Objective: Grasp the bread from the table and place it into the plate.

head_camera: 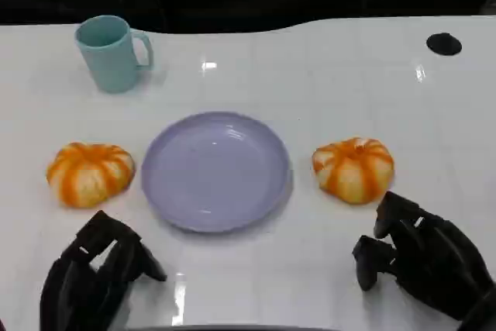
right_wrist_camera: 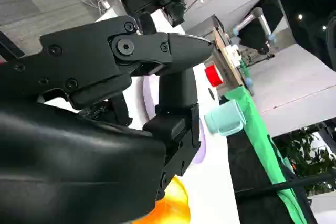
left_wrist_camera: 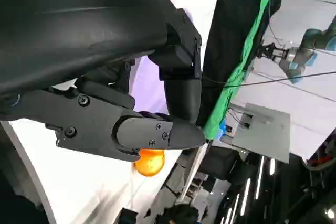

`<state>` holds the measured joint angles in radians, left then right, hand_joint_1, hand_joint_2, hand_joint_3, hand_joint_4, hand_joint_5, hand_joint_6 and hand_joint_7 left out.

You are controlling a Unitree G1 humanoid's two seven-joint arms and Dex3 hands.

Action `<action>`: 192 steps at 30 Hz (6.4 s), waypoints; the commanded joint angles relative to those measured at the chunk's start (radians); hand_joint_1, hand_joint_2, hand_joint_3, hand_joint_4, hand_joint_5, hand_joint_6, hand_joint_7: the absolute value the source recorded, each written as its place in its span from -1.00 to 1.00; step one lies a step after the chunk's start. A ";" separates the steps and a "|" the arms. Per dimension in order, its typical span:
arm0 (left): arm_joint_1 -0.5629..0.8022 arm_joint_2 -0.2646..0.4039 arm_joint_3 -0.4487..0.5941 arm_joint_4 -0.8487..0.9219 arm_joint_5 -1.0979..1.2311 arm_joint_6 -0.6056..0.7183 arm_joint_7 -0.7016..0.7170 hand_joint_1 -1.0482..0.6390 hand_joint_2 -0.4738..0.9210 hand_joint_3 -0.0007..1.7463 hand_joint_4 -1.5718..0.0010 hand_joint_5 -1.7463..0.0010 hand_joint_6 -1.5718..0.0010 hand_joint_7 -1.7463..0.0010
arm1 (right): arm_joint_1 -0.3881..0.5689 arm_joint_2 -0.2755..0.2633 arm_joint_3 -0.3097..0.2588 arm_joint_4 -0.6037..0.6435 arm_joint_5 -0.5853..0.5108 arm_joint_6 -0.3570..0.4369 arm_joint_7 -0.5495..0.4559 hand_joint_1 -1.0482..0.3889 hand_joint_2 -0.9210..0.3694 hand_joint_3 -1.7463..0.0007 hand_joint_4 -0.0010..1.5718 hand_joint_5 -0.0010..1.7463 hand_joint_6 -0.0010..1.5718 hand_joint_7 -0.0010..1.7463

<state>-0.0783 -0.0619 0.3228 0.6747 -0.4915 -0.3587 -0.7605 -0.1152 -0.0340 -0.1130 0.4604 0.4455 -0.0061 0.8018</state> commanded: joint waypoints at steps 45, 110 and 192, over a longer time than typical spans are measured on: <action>-0.002 0.010 -0.002 -0.006 0.004 -0.002 0.013 -0.47 1.00 -0.72 0.17 -1.00 0.36 -0.78 | -0.082 -0.207 0.038 0.024 -0.526 -0.745 -0.293 -0.24 -1.00 0.91 -0.36 -0.73 -0.32 -0.99; -0.016 0.002 0.008 0.035 -0.011 -0.026 -0.005 -0.44 1.00 -0.71 0.20 -1.00 0.36 -0.74 | -0.629 -0.319 0.743 0.565 -1.498 -0.443 -1.290 -0.02 -0.78 0.99 -0.66 -0.97 -0.63 -0.99; 0.034 -0.020 -0.025 -0.038 -0.013 -0.007 0.023 -0.40 1.00 -0.69 0.22 -1.00 0.35 -0.71 | -0.873 0.072 0.735 0.753 -1.238 -0.614 -1.325 0.26 -0.50 0.01 0.06 1.00 -0.20 0.98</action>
<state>-0.0554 -0.0955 0.2953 0.6498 -0.5103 -0.3601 -0.7477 -0.9473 0.0027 0.5996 1.2026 -0.7732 -0.6578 -0.5233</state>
